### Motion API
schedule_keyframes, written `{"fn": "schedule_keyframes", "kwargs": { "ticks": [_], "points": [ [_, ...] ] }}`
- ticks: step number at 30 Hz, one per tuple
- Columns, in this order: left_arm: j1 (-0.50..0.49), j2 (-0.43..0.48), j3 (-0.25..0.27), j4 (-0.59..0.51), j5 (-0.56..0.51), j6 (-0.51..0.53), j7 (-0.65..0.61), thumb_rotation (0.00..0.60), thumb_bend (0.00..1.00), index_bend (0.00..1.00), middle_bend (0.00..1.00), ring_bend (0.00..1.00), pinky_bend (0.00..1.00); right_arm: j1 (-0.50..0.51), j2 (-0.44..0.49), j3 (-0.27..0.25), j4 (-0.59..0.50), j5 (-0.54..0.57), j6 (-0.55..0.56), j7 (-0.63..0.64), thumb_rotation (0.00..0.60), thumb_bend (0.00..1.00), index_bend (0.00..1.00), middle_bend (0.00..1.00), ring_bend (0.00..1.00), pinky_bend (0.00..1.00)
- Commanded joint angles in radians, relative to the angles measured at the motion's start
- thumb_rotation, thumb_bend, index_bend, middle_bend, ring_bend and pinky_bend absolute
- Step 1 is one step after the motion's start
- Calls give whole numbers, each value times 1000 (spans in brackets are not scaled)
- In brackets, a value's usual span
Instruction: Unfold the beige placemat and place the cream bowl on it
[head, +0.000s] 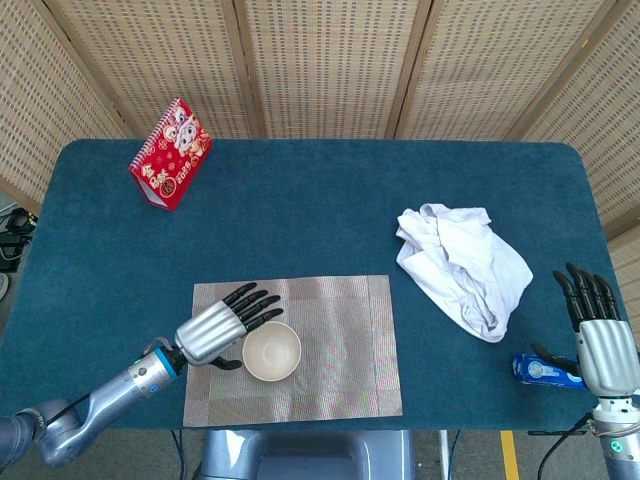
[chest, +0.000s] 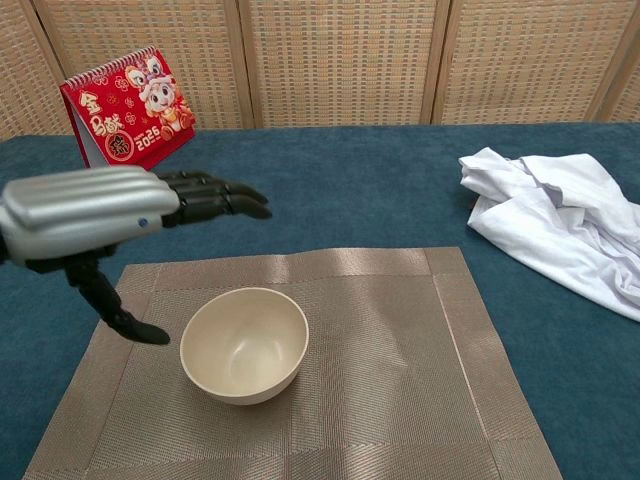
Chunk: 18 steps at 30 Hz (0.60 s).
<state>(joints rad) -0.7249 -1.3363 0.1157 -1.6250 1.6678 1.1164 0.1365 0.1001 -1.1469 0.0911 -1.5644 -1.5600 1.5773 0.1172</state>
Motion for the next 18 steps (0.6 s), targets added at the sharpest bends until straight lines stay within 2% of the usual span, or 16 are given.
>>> {"fn": "schedule_keyframes", "kwargs": {
  "ticks": [1,5,10,14,18],
  "points": [
    [79,67,-23,-53,-57,93,50,542,0,0,0,0,0,-2,1,-1,-2,-3,4,-6,600,0,0,0,0,0],
    [198,92,-55,-106,-187,224,177,598,0,0,0,0,0,-7,-1,2,0,-2,14,-34,600,0,0,0,0,0],
    [322,73,-93,-157,-322,383,328,600,0,0,0,0,0,-15,-10,7,9,15,18,-128,600,0,0,0,0,0],
    [399,75,-87,-177,-358,454,327,600,0,0,0,0,0,-22,-10,4,-7,27,17,-208,600,0,0,0,0,0],
    [461,86,-68,-155,-350,486,250,600,0,0,0,0,0,-31,1,-2,-33,24,21,-242,600,0,0,0,0,0]
  ]
}}
